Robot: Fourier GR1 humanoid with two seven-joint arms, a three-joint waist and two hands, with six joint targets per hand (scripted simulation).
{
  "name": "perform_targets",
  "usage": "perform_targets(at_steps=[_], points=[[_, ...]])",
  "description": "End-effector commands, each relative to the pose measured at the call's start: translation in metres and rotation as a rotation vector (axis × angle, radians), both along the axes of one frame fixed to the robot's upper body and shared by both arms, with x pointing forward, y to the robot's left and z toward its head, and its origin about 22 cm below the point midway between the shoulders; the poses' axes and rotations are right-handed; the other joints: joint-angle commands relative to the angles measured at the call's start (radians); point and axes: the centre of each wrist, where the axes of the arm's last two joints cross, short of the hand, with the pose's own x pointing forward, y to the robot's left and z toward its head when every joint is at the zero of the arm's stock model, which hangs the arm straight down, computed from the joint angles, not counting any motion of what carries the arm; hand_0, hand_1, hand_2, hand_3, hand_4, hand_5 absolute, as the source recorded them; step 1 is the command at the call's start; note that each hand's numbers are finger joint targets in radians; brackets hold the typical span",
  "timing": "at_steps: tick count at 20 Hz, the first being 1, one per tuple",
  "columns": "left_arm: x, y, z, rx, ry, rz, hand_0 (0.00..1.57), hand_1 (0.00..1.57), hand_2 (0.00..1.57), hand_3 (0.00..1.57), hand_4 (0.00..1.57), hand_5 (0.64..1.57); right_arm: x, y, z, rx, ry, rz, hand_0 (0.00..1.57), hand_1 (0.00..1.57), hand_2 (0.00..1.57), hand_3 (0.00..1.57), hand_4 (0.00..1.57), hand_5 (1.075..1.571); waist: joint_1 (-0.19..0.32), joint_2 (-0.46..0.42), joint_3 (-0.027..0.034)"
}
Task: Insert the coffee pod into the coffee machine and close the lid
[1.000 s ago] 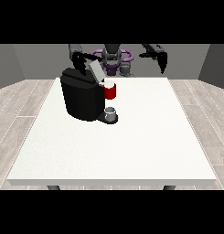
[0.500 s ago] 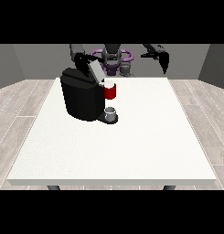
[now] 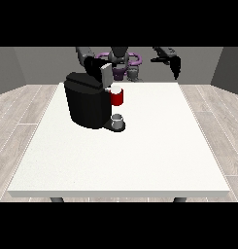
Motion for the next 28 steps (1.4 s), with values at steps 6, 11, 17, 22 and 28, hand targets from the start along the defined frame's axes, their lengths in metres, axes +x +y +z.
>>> perform_targets(at_steps=[6, 11, 17, 22, 28], points=[[0.008, 0.006, 0.000, 0.004, -0.013, 0.030, 0.00, 0.00, 0.00, 0.00, 0.16, 1.571, 0.013, 0.034, 0.034, -0.093, -0.055, 0.063, 0.00, 0.00, 0.00, 0.00, 0.21, 1.571, -0.011, 0.021, 0.0011], [0.016, -0.004, 0.008, 0.009, -0.063, 0.022, 0.00, 0.00, 0.00, 0.00, 0.15, 1.571, 0.012, 0.063, 0.032, -0.118, -0.107, 0.072, 0.00, 0.00, 0.00, 0.00, 0.14, 1.571, -0.003, 0.047, 0.0012], [0.009, -0.029, 0.016, 0.006, -0.068, -0.039, 0.00, 0.00, 0.00, 0.00, 0.18, 1.571, 0.019, 0.053, 0.035, -0.062, -0.073, 0.076, 0.00, 0.00, 0.00, 0.00, 0.13, 1.571, 0.026, -0.007, 0.0015], [-0.015, -0.012, -0.030, -0.019, -0.004, 0.010, 0.00, 0.00, 0.00, 0.00, 0.21, 1.571, -0.016, 0.072, -0.010, 0.010, -0.054, 0.228, 0.00, 0.00, 0.00, 0.00, 0.26, 1.571, -0.062, -0.101, 0.0013], [-0.017, 0.010, -0.039, -0.016, 0.041, 0.103, 0.00, 0.00, 0.00, 0.00, 0.19, 1.571, -0.069, 0.067, -0.068, 0.156, 0.056, 0.179, 0.00, 0.00, 0.00, 0.00, 0.25, 1.571, -0.130, -0.166, 0.0014]])
